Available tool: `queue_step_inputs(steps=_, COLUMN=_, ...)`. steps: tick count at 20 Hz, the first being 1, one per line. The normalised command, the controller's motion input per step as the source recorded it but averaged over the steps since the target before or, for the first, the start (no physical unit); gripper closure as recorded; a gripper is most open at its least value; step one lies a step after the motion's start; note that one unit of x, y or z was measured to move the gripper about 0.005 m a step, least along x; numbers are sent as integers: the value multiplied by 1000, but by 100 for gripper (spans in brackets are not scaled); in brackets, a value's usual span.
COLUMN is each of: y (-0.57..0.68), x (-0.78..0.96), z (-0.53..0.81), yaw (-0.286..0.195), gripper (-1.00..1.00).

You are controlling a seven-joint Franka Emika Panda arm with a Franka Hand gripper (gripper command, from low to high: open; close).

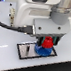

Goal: Insert the blue gear onto the right peg, followed by the red gear

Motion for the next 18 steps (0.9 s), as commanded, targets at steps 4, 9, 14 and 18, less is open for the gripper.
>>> queue_step_inputs(steps=4, y=-37, x=66, z=103, yaw=0, gripper=100)
queue_step_inputs(steps=9, y=-58, x=75, z=192, yaw=0, gripper=100)
queue_step_inputs(steps=14, y=-37, x=83, z=251, yaw=0, gripper=100)
queue_step_inputs(steps=18, y=-56, x=114, z=59, yaw=0, gripper=100)
